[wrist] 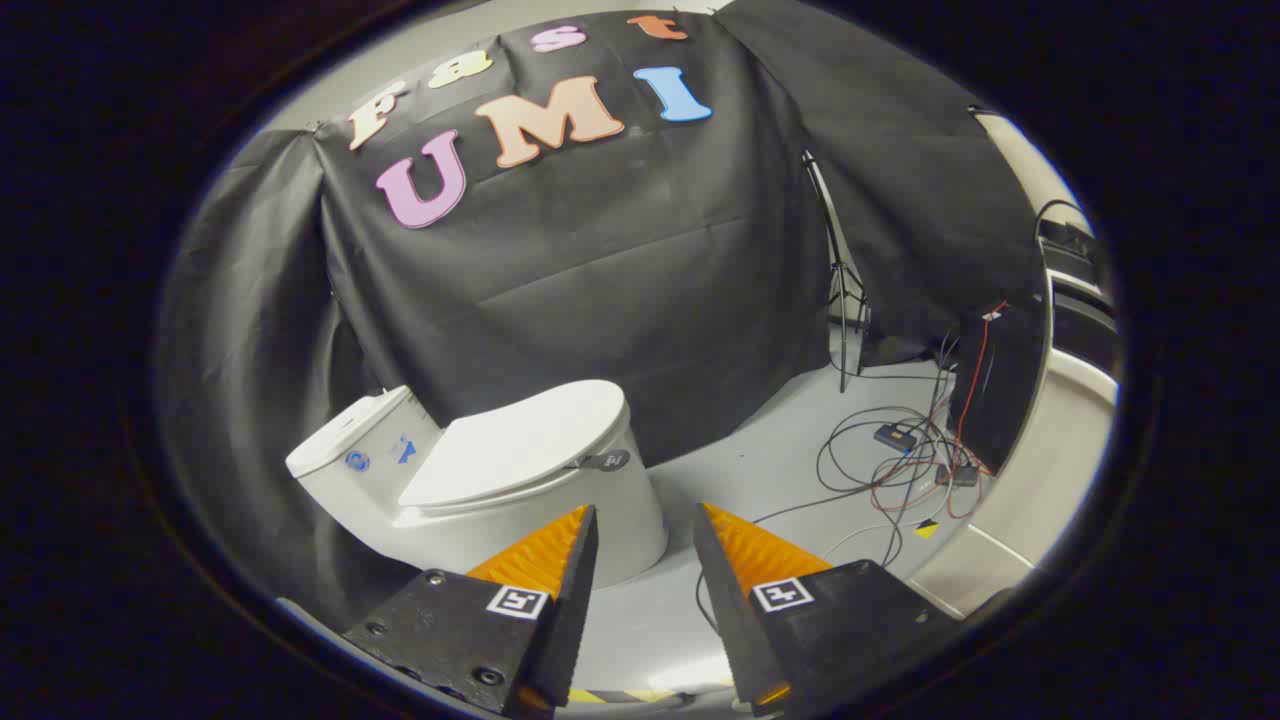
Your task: Open the toilet lid.
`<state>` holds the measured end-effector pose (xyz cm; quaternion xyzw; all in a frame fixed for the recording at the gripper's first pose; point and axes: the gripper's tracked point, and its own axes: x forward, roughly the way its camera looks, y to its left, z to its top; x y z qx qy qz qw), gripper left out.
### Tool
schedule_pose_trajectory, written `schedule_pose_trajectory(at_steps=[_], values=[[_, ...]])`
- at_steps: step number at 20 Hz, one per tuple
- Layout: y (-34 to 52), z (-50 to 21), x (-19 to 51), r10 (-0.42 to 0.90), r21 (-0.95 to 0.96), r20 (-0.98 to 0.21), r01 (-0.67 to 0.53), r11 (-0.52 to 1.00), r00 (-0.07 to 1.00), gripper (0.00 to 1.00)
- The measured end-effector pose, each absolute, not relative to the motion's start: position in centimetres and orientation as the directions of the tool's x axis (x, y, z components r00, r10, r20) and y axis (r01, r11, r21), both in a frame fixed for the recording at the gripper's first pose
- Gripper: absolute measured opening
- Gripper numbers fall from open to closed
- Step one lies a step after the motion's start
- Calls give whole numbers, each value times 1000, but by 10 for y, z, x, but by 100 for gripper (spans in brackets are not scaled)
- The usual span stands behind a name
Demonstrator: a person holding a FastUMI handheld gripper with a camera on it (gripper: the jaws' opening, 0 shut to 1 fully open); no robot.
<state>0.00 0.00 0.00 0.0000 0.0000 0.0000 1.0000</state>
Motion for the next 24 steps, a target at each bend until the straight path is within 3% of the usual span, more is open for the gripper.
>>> schedule_pose_trajectory(at_steps=[12, 15, 24], values=[[-3, 0, 5, -37, 11, -8, 37, 999, 999, 60], [-8, -3, 5, -48, 8, -11, 48, 999, 999, 69], [-1, 12, 32, -35, 34, -29, 36, 999, 999, 75]])
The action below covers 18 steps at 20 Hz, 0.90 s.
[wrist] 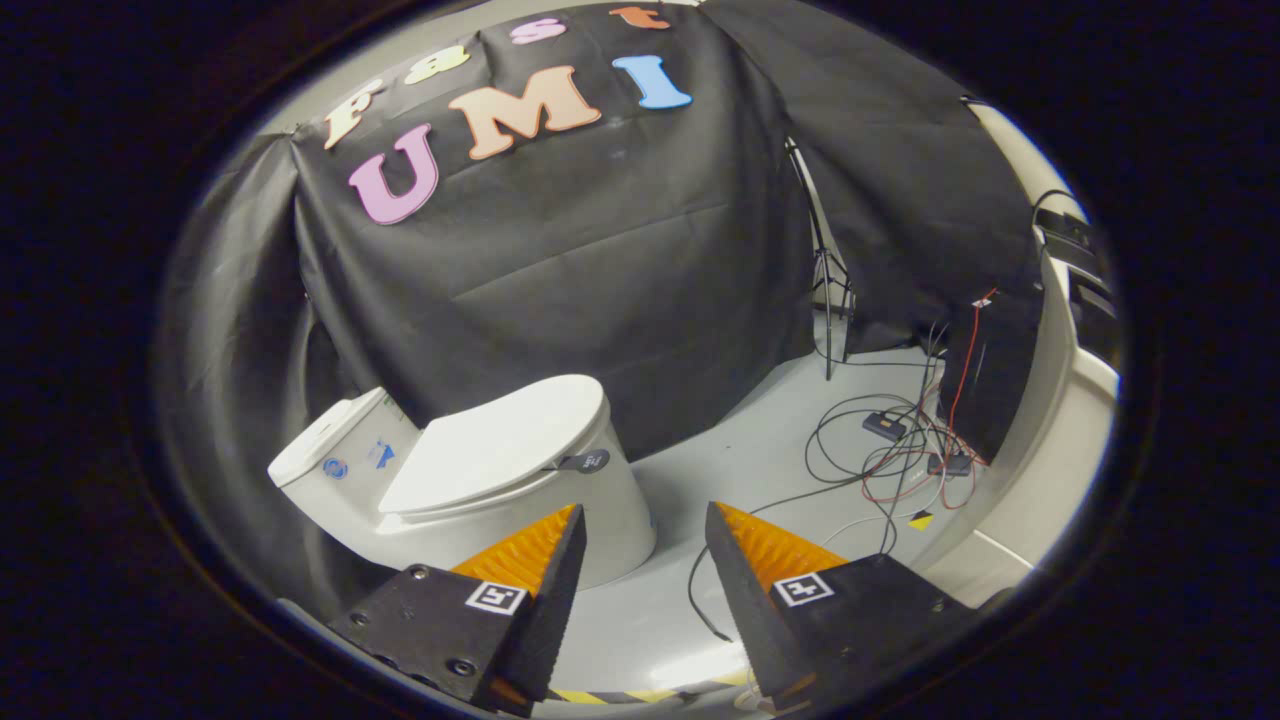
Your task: Open the toilet lid.
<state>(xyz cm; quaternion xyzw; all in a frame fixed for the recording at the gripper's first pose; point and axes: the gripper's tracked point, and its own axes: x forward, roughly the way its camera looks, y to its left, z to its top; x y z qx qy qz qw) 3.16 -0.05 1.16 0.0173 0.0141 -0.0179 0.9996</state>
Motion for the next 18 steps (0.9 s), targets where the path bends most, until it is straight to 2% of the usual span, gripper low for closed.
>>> schedule_pose_trajectory(at_steps=[5, 11, 14, 18], values=[[22, 49, 77, 55, 176, 47, -62, 982, 997, 75], [29, 63, 128, 65, 485, 160, -136, 864, 985, 75], [36, 42, 160, 73, 598, 152, -151, 788, 986, 74], [58, 17, 200, 148, 686, 110, -182, 704, 983, 75]])
